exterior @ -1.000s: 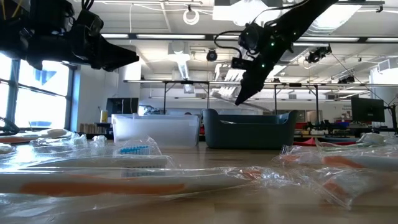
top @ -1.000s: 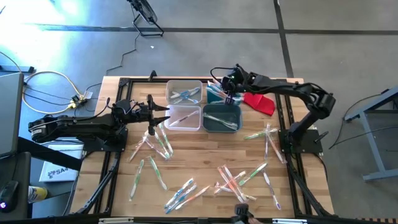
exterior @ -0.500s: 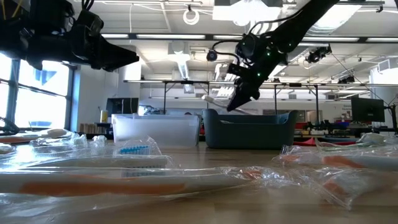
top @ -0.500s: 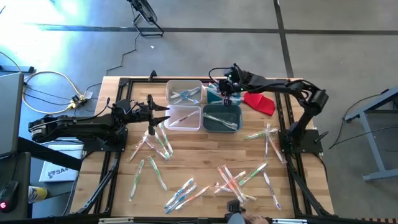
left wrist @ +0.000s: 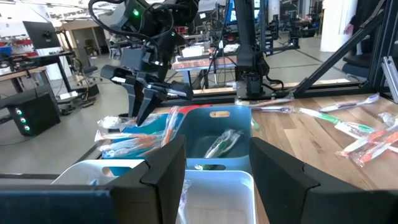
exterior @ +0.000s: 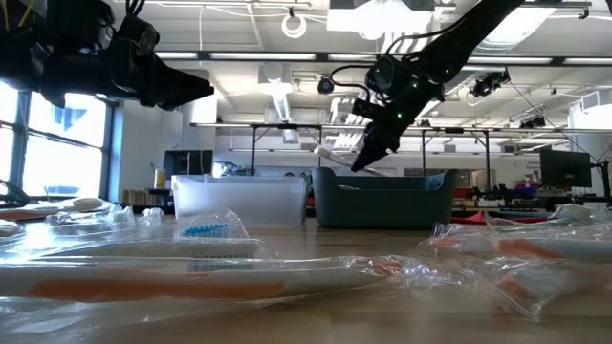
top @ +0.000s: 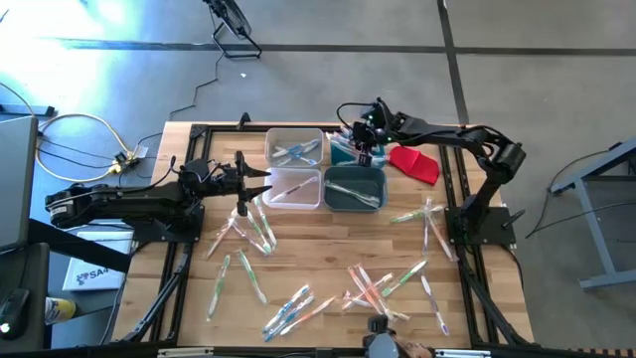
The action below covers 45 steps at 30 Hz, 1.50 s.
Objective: Pick & Place Toothbrushes
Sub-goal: Put the orange toothbrush into the blue bin, then put the green toothbrush into the green bin
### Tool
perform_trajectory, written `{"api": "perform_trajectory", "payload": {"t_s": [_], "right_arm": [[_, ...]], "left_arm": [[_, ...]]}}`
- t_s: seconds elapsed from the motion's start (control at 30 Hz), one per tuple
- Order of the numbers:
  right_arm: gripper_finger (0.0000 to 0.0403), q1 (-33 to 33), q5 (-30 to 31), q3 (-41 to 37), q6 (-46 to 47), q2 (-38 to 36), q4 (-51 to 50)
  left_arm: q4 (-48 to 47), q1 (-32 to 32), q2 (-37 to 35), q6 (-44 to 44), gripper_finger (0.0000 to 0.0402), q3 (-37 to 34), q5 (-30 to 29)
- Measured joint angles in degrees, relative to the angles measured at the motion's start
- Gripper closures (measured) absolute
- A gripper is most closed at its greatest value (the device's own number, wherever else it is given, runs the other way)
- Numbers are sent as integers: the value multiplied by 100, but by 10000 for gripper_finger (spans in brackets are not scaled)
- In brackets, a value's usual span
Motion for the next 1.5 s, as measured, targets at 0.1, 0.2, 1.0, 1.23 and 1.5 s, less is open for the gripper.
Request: {"api": "perform_trajectory", "payload": {"t_s": [0.1, 0.2, 1.0, 1.23, 1.5], "right_arm": [[355, -16, 41, 0, 118, 0, 2], [345, -18, 81, 0, 131, 0, -8], [278, 660, 1458, 0, -214, 0, -325], [296, 1393, 2661, 0, -385, -112, -239], [317, 2016, 3174, -2, 368, -867, -276]], "left_arm": [[0, 0, 0, 0, 231, 0, 0], [-2, 0, 2, 0, 231, 0, 0], [-42, -2, 1, 7, 231, 0, 7], [-42, 0, 0, 6, 231, 0, 16], [-37, 0, 2, -9, 231, 0, 13]]}}
